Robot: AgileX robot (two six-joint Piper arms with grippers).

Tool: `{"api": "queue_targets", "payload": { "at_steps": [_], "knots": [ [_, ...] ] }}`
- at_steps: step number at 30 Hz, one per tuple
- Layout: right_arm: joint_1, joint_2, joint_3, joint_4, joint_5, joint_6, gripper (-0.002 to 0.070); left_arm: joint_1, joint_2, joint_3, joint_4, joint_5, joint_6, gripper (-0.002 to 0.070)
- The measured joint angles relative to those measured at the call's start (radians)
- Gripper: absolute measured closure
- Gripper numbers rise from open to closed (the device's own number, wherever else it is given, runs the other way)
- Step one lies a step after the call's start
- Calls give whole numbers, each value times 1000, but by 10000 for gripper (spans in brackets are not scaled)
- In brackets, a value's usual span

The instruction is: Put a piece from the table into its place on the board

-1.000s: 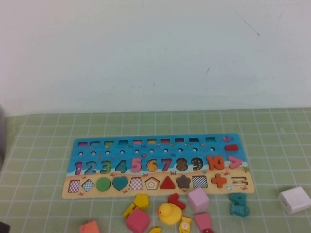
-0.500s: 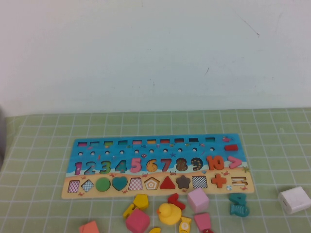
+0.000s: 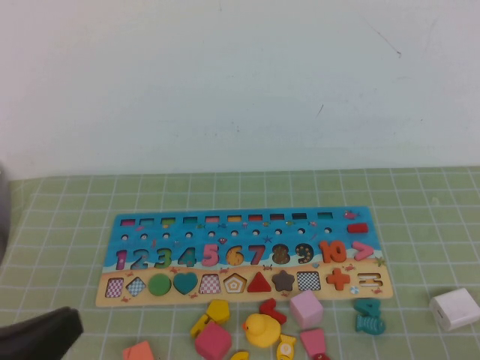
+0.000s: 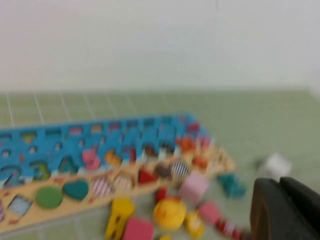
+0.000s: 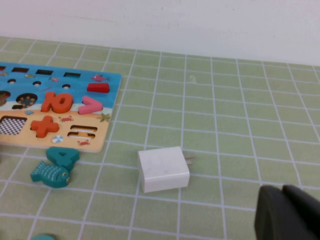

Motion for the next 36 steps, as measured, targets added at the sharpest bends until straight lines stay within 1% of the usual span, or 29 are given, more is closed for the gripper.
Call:
{"api": "queue_targets", "payload": {
  "at_steps": [2, 5, 7, 10, 13, 16, 21, 26, 29, 33, 36],
  "knots": [
    [0, 0, 0, 0, 0, 0, 678, 0, 101, -69, 85, 75, 34, 676],
    [0, 0, 0, 0, 0, 0, 678, 0, 243, -143, 219, 129, 54, 676],
    [0, 0, 0, 0, 0, 0, 678, 0, 320, -179, 278, 146, 59, 676],
    [0, 0, 0, 0, 0, 0, 678, -6, 418, -217, 317, 149, 59, 676],
    [0, 0, 0, 0, 0, 0, 678, -49, 491, -232, 340, 139, 59, 676],
    [0, 0, 0, 0, 0, 0, 678, -124, 562, -239, 384, 117, 40, 676],
    [0, 0, 0, 0, 0, 0, 678, -270, 679, -247, 494, 83, -87, 676],
    [0, 0, 0, 0, 0, 0, 678, -465, 799, -247, 601, -8, -261, 676],
    [0, 0, 0, 0, 0, 0, 678, -569, 874, -247, 656, -54, -348, 676],
    [0, 0, 0, 0, 0, 0, 678, -679, 993, -272, 751, -67, -469, 676],
    [0, 0, 0, 0, 0, 0, 678, -732, 1081, -319, 821, -65, -561, 676]
  ]
}}
